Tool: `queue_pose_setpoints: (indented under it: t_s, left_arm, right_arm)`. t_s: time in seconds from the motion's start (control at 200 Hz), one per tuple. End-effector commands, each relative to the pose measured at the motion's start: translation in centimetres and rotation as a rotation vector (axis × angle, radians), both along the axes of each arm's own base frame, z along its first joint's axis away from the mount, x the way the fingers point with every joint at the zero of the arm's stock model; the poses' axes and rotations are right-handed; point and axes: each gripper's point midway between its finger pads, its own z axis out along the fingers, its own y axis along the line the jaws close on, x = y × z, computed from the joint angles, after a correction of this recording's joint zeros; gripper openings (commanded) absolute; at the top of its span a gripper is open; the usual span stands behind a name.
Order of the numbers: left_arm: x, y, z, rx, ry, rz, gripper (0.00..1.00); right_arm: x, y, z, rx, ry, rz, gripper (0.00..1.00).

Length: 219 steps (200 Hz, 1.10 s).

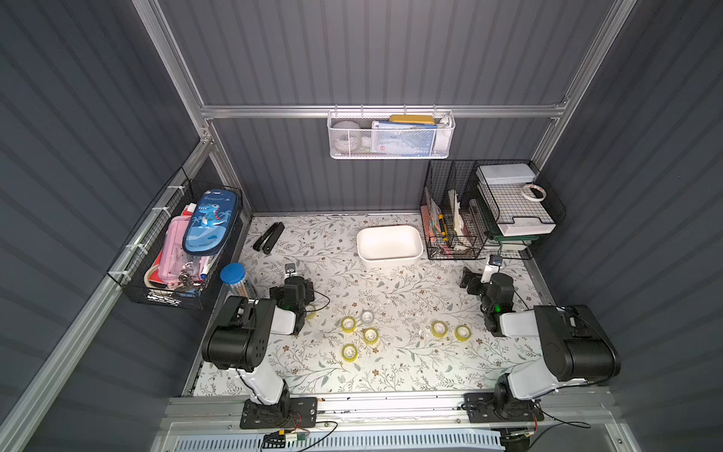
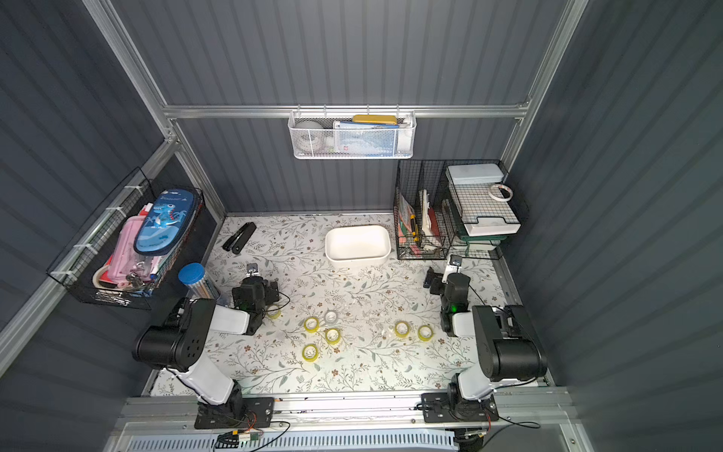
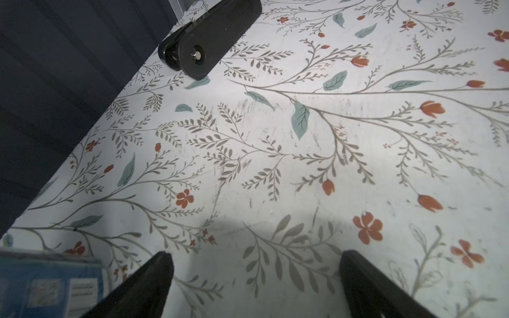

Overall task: Put the transparent tape into the storage box
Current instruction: Move the storage box to the center of the board.

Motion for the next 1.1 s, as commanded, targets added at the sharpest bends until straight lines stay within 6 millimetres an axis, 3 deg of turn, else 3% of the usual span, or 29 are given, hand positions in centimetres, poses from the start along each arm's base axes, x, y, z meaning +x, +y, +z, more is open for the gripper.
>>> queue_pose_setpoints:
  t_s: [0.0, 0.805, 0.966, 1.036, 1.091]
  left_arm:
    - [0.7, 0.0, 0.5, 0.003, -0.018, -0.007, 0.99]
    - [0.6, 0.0, 0.5, 0.003, -0.018, -0.008, 0.99]
    - [0.8, -0.6, 0.9, 0.002, -0.004, -0.046, 0.99]
    - [1.3, -0.4, 2.0, 0.031, -0.006, -0.047, 1.0]
    - [1.3, -0.7, 2.7, 0.009, 0.022, -0.048, 1.0]
  right_arm:
    - [0.7, 0.0, 0.8, -0.008, -0.024, -0.003, 0.99]
    - [0.5, 0.0, 0.9, -0.008, -0.032, -0.008, 0.99]
    - [-0.6, -2.0, 2.7, -0.011, -0.065, -0.132, 0.99]
    - [-0.6, -1.6, 4.1, 0.012, -0.004, -0.117, 0.99]
    - [-1.3, -1.5, 4.2, 0.063, 0.126, -0.136, 0.99]
